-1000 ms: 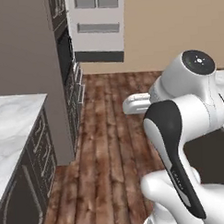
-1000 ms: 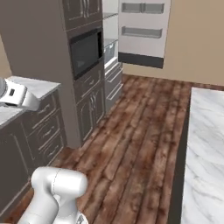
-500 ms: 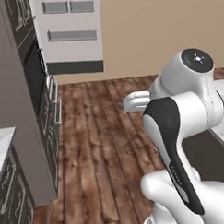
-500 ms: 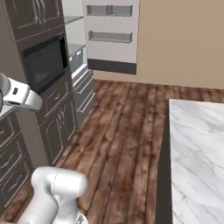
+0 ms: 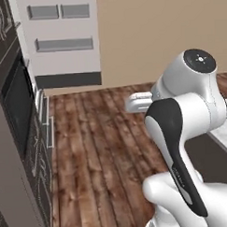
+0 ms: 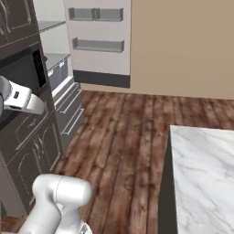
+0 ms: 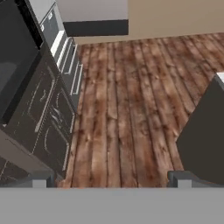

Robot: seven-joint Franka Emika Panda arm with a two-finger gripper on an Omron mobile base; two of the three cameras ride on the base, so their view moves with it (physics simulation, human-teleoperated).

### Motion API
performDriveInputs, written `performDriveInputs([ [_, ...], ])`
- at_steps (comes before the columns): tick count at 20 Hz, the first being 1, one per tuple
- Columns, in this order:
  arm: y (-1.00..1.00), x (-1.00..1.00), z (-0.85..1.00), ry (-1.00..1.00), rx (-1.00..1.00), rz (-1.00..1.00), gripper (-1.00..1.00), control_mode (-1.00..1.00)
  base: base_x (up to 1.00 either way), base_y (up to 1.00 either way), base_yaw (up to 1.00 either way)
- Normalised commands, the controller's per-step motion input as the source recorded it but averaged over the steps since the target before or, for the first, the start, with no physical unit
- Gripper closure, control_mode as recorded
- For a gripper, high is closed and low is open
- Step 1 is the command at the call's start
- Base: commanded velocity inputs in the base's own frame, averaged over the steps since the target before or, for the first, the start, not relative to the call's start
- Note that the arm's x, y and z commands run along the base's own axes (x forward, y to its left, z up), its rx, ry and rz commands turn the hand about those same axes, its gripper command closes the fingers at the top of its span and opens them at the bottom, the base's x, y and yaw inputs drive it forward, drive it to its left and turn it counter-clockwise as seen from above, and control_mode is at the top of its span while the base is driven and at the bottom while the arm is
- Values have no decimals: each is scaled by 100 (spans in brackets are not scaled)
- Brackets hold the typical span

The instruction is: Retrieve the bottle and the shaker from the cabinet and place them next to the mixing bowl on the counter. Then add garlic from the fridge to the mixing bowl.

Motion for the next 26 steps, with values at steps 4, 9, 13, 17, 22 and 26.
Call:
performDriveInputs([
  [4,0,0,0,0,0,0,-100,100,100,0,-14],
  [9,0,0,0,0,0,0,-100,100,100,0,-10],
  [13,0,0,0,0,0,0,-100,100,100,0,0],
  [17,0,0,0,0,0,0,-100,100,100,2,17],
  [22,0,0,0,0,0,0,-100,100,98,2,33],
  [26,0,0,0,0,0,0,-100,100,39,0,56],
])
